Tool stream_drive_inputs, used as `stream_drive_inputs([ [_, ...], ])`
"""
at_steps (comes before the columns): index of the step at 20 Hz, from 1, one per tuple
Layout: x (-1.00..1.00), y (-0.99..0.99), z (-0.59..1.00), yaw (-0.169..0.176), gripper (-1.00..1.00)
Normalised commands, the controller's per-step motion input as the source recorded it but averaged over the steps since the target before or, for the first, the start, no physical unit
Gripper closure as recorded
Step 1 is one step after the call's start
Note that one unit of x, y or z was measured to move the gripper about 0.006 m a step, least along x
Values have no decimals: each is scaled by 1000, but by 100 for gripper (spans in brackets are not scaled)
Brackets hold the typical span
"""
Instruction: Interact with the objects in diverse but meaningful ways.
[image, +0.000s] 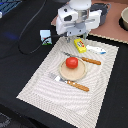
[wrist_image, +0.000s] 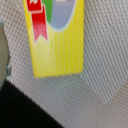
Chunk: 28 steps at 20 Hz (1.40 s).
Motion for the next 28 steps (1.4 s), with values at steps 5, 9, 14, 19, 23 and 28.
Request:
stream_drive_inputs([
  [5,158,-2,-381,0,100],
  [9,238,-1,-196,-1,100],
  [14,-65,30,325,-36,100],
  [19,-837,-86,483,-33,100],
  [23,-1000,-263,310,-35,100],
  [28,-961,-375,69,-30,100],
])
